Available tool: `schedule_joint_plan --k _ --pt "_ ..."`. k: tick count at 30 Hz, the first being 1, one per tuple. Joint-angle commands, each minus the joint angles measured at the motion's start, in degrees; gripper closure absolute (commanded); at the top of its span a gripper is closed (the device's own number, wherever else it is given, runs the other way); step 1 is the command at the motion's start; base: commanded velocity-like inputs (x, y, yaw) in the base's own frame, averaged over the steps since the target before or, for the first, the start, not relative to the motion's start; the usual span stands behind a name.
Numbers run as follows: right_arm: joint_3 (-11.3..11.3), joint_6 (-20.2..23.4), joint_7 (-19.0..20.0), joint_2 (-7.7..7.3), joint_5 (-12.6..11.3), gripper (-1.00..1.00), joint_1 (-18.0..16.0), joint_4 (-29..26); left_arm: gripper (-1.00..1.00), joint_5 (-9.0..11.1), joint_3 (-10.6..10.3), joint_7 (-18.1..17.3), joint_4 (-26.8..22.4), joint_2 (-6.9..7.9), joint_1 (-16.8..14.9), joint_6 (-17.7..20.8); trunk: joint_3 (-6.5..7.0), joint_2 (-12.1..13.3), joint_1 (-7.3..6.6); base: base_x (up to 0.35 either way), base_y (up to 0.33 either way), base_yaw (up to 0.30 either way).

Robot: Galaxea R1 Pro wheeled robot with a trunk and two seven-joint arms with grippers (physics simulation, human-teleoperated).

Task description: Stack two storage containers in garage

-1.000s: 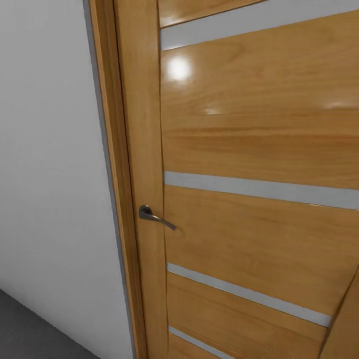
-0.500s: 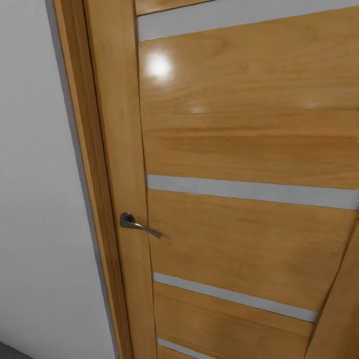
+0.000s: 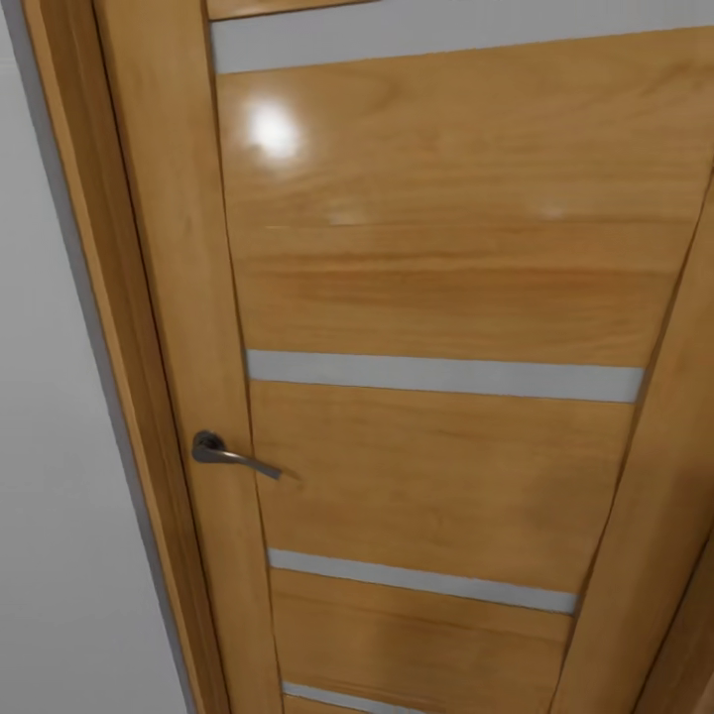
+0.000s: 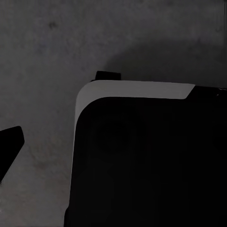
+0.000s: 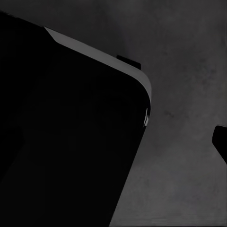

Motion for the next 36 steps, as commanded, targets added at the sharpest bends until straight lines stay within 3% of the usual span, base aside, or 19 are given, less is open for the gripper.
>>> schedule_joint_plan --k 1,25,36 --pt "0.5 -0.3 0.0 0.01 -0.6 -1.00 0.0 0.1 -1.00 0.6 0.0 0.0 0.0 0.00 0.0 -0.1 -0.05 0.0 0.00 0.000 0.000 -0.242" --pt "0.5 -0.3 0.0 -0.03 -0.6 -1.00 0.0 0.1 -1.00 0.6 0.0 0.1 0.0 0.00 0.0 -0.1 -0.05 0.0 0.00 0.000 0.000 -0.240" --pt "0.6 -0.3 0.0 0.08 -0.6 -1.00 0.0 0.1 -1.00 0.5 0.0 0.1 0.0 0.00 0.0 -0.1 -0.05 0.0 0.00 0.000 0.000 0.005"
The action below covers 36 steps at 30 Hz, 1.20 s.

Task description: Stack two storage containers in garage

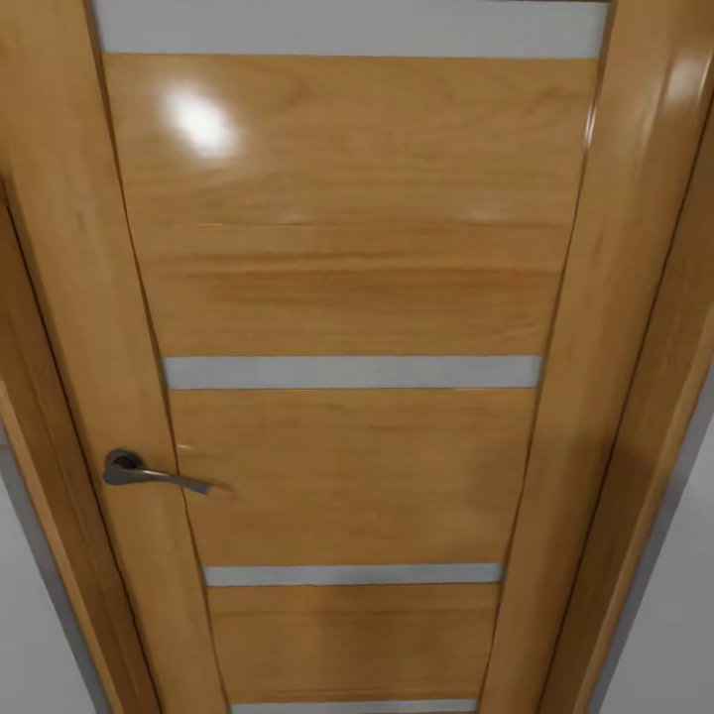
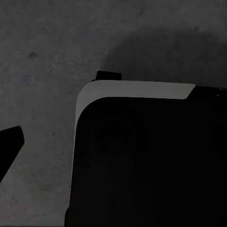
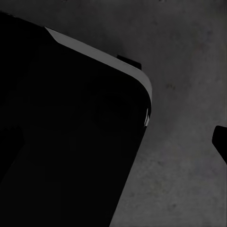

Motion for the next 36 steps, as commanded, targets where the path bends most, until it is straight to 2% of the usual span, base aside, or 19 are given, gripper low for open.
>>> schedule_joint_plan --k 1,28,32,36 --pt "0.5 -0.3 0.0 0.00 -0.6 -1.00 0.0 0.1 -1.00 0.6 0.0 0.0 0.0 -0.01 0.0 -0.1 -0.04 0.0 0.00 0.000 0.000 0.201" --pt "0.5 -0.2 0.1 -0.13 -0.2 -1.00 0.0 0.1 -1.00 0.5 0.0 0.0 0.0 -0.01 0.0 -0.1 -0.04 0.0 0.00 0.000 0.000 0.019" --pt "-0.7 -1.5 1.1 -1.43 -0.6 -1.00 1.3 0.7 -1.00 0.8 0.2 0.1 -0.1 0.24 -0.1 -0.1 -0.04 0.0 0.00 0.000 0.000 0.000" --pt "-0.5 -2.5 1.0 -2.73 -0.5 -1.00 2.6 -0.4 -1.00 0.9 0.2 0.1 -0.1 0.25 -0.1 -0.1 -0.04 0.0 0.00 0.000 0.000 0.000"
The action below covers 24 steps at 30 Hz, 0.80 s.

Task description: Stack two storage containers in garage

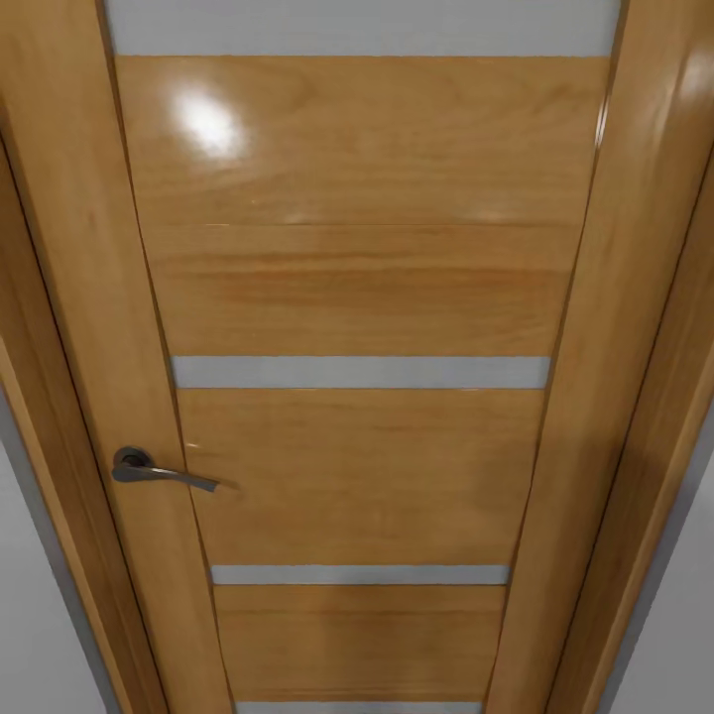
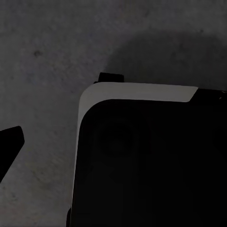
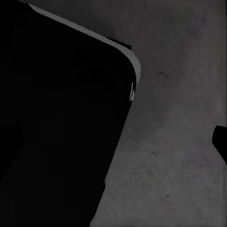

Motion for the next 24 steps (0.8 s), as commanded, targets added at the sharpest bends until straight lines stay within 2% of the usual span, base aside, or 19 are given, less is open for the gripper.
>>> schedule_joint_plan --k 1,14,20,24 --pt "0.5 -0.2 0.1 -0.08 -0.6 -1.00 0.3 0.0 -1.00 0.6 0.0 0.0 0.0 0.00 0.0 -0.1 -0.05 0.0 0.00 0.000 0.000 0.000" --pt "0.6 0.0 -0.4 -0.02 -0.6 -1.00 4.5 -0.1 -1.00 0.6 0.0 -0.1 0.0 0.00 0.0 -0.2 -0.05 0.0 0.00 -0.005 0.000 0.000" --pt "0.6 0.0 -0.5 -0.06 -0.6 -1.00 6.0 -0.1 -1.00 0.6 0.0 -0.1 0.1 0.00 0.0 -0.2 -0.05 0.0 0.00 -0.227 0.000 0.000" --pt "0.6 0.0 -0.6 -0.07 -0.6 -1.00 6.0 -0.1 -1.00 0.6 0.0 -0.1 0.1 0.00 0.0 -0.2 -0.05 0.0 0.00 -0.037 0.000 0.000"
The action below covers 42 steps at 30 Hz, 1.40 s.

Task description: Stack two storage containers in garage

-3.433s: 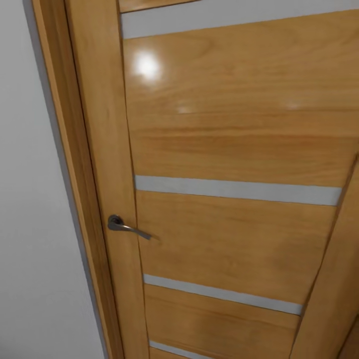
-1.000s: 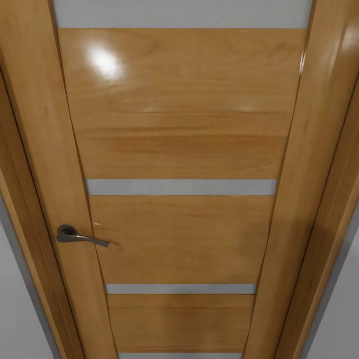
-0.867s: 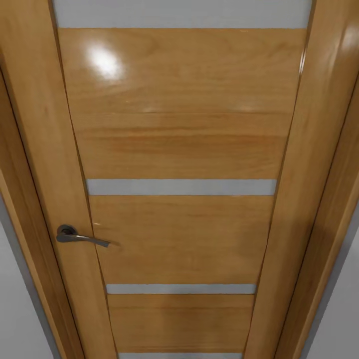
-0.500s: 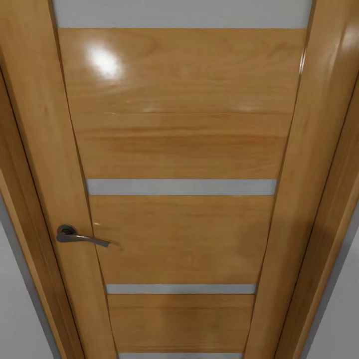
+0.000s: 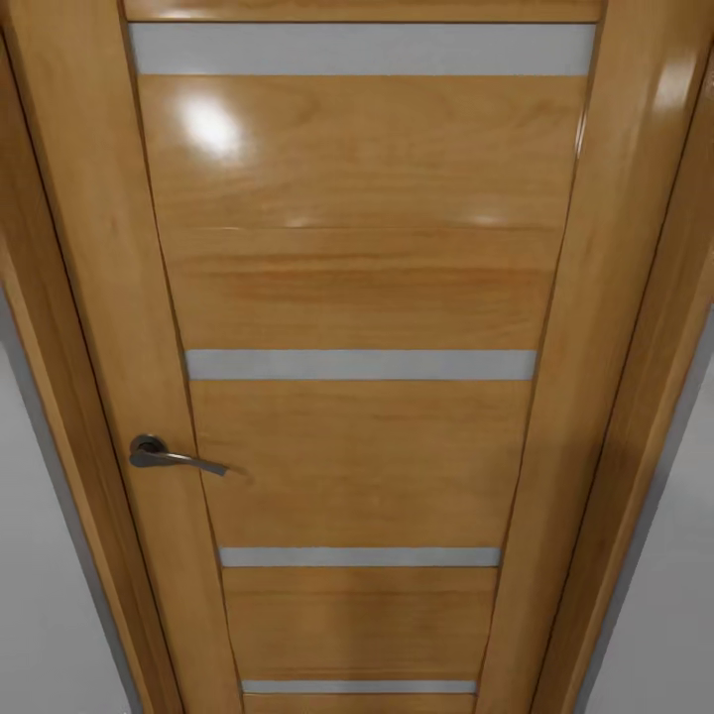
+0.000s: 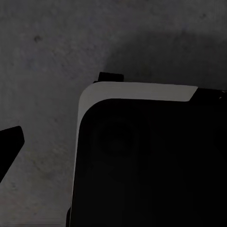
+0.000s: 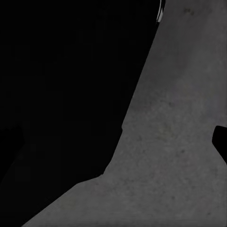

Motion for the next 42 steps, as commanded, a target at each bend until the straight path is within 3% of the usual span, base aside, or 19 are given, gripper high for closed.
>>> schedule_joint_plan --k 1,38,42 --pt "0.5 -0.3 0.1 0.00 -0.6 -1.00 0.0 0.1 -1.00 0.5 0.0 0.0 0.0 -0.01 0.0 -0.1 -0.05 0.0 0.00 -0.013 0.000 0.000" --pt "0.6 -0.4 0.0 0.09 -0.4 -1.00 0.0 0.1 -1.00 0.5 0.0 0.0 0.0 0.07 0.0 -0.2 -0.05 0.0 0.00 -0.010 0.000 0.000" --pt "0.7 -0.4 -0.7 -0.49 0.1 -1.00 0.0 -0.1 -1.00 0.5 0.0 0.0 0.0 0.01 0.0 -0.2 -0.05 0.0 0.00 0.000 0.000 0.000"
